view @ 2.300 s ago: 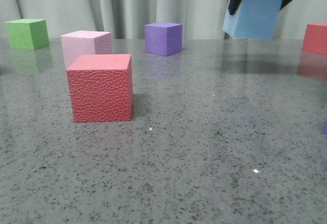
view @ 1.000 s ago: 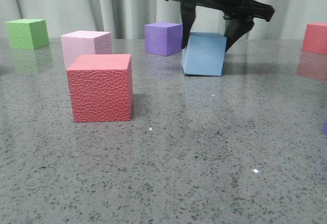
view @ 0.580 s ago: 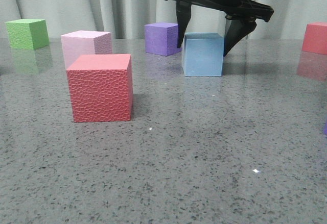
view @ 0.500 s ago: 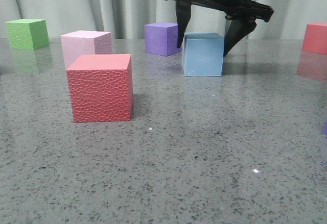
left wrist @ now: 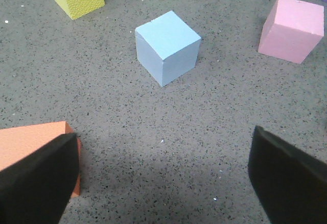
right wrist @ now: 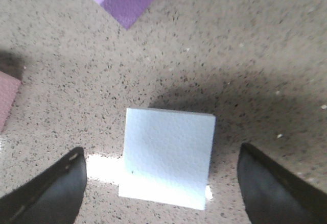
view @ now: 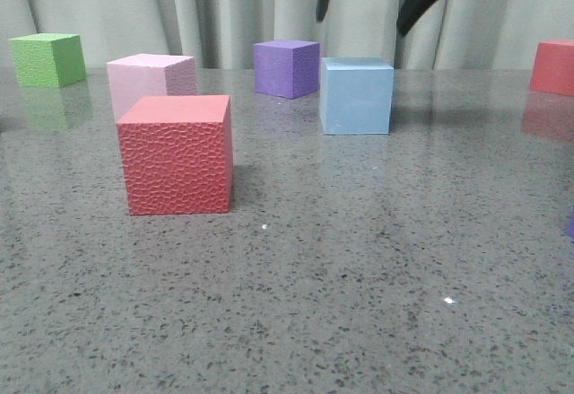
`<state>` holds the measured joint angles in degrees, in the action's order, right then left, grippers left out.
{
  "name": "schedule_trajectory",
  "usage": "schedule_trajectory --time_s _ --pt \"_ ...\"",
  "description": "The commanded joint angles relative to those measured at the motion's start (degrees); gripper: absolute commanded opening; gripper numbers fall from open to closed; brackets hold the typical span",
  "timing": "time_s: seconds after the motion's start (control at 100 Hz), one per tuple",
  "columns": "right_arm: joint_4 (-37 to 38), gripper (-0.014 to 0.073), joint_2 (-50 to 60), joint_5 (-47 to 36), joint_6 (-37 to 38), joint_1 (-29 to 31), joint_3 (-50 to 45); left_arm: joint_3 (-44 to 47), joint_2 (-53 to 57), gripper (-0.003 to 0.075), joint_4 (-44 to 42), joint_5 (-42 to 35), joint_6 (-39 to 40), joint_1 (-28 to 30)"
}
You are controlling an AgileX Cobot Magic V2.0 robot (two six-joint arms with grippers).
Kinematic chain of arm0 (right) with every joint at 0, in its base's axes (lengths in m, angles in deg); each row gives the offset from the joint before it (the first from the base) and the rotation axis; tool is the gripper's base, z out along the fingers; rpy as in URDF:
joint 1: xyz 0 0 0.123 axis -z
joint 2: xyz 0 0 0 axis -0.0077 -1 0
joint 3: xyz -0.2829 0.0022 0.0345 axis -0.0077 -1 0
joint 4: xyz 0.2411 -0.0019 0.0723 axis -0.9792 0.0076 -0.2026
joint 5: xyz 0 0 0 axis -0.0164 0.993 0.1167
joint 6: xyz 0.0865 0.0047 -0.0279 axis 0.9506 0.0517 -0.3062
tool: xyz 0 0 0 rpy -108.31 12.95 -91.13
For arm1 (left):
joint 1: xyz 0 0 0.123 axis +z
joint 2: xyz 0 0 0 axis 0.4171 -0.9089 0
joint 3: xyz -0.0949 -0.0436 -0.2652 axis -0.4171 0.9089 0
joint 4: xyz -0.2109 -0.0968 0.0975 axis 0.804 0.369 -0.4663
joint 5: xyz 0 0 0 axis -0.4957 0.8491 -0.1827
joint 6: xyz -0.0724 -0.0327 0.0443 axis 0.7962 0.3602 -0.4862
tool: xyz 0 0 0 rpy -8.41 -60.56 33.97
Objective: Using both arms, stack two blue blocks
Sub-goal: 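Open the right gripper and lift it away from the cube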
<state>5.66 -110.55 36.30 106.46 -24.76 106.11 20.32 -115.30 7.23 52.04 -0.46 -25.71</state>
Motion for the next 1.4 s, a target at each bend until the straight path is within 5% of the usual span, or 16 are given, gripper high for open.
schedule_trajectory --time_s 0.0,0.6,1.39 --pt "1.77 0.06 3.95 0.48 -2.05 0.12 4.05 -1.86 -0.42 0.064 -0.2 -3.4 0.08 0.09" --pt "7.32 0.06 11.94 0.16 -9.91 3.4 0.14 -1.86 -0.42 0.064 -0.2 -3.4 0.08 0.09" --pt "7.32 0.06 46.63 -11.82 -11.53 21.63 -43.36 -1.86 -0.42 0.064 -0.2 -3.4 0.08 0.09"
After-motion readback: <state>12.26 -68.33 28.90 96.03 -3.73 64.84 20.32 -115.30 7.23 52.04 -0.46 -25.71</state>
